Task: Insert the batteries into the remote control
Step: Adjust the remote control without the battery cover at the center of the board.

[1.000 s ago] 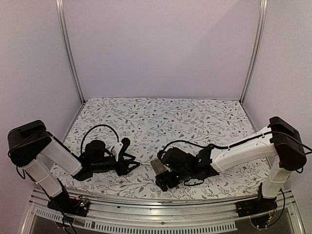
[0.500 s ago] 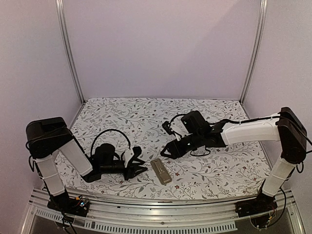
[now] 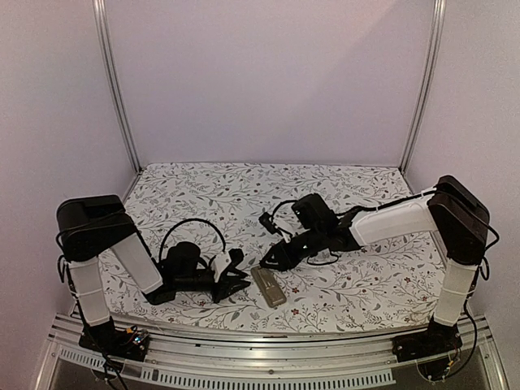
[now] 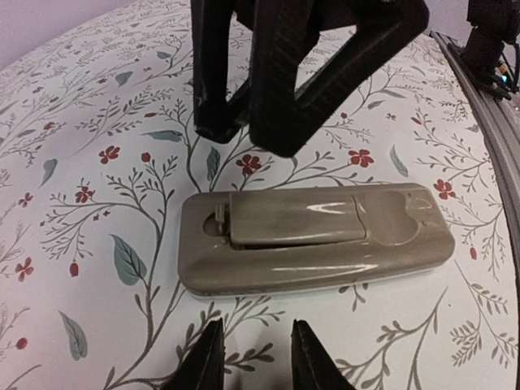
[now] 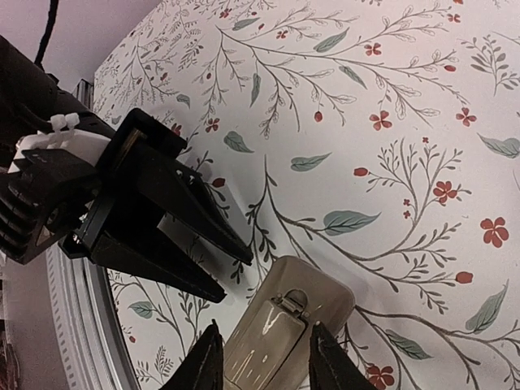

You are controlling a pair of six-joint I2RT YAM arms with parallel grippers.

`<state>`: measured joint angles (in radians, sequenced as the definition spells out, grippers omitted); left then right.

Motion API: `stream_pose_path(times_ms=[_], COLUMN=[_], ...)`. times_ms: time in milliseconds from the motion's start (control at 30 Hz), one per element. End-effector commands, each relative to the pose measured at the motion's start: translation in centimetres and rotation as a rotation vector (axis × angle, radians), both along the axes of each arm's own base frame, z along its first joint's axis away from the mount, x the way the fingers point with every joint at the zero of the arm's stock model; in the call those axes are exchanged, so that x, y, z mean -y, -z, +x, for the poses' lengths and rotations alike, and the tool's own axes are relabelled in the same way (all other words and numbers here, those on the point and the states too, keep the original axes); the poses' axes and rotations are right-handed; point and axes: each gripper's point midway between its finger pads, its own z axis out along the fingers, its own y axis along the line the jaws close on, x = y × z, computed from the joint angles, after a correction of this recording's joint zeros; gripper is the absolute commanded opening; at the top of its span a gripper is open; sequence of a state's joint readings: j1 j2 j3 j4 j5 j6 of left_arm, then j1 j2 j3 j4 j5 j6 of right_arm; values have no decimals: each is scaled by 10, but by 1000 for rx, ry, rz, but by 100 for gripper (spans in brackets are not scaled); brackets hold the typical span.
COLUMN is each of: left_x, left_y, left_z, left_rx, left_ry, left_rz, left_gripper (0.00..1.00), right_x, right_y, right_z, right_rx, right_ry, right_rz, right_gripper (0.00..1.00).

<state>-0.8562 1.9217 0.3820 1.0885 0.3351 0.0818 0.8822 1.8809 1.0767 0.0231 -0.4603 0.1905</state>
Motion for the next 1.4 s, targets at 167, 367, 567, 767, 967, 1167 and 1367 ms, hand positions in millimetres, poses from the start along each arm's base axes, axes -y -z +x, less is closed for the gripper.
stream_pose_path(times_ms=[167,367,567,767,967,1167,1367], left_x=[10,11,13,15,17,15,15], left_y=[-3,-2,-2,-3,-3,3,0], left_z=[2,5,5,5,7,5,2], left_rx=[34,31,32,36,49,54,76], left_ry=[-3,-12,-6,0,1,13,37], left_rz=[-15,-16,-18,-25,-21,5,1], left_gripper=[28,28,28,28,28,28,28], right_x=[2,2,5,10,10,22,28], right_y=[21,30,46,56,71,76,71], right_z=[8,5,2,-2,-23,-35,-43], right_rx=[6,-16,-43,-48,-61,-83,-78], right_ry=[30,25,32,37,15,33,16], right_rz=[-20,-19,-41,-60,-100,-121,-132], right_gripper=[37,37,35,33,32,32,33])
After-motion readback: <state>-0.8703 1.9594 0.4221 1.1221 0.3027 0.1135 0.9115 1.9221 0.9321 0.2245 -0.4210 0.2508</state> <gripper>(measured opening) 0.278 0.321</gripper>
